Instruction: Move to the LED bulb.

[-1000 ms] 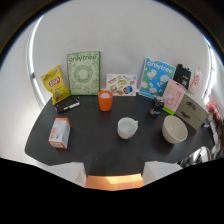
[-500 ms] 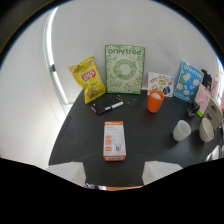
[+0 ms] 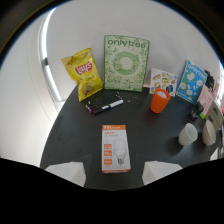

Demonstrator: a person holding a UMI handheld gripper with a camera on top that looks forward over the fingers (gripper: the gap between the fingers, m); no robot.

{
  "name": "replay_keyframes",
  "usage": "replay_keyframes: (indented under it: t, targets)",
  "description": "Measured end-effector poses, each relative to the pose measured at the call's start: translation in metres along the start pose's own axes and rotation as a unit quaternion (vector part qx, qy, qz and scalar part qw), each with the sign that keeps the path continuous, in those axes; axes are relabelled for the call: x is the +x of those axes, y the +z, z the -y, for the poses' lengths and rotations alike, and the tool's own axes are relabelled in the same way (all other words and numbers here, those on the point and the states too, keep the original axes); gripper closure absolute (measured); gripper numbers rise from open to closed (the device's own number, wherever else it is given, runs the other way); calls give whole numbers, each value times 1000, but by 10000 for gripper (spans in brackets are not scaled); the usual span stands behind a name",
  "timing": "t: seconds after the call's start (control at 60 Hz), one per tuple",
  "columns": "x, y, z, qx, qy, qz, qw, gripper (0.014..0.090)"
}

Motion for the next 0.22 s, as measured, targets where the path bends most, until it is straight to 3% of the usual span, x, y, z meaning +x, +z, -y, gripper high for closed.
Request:
replay_keyframes:
  t: [0.217]
  targets:
    - [2, 3, 5, 7, -12, 4, 1000, 190]
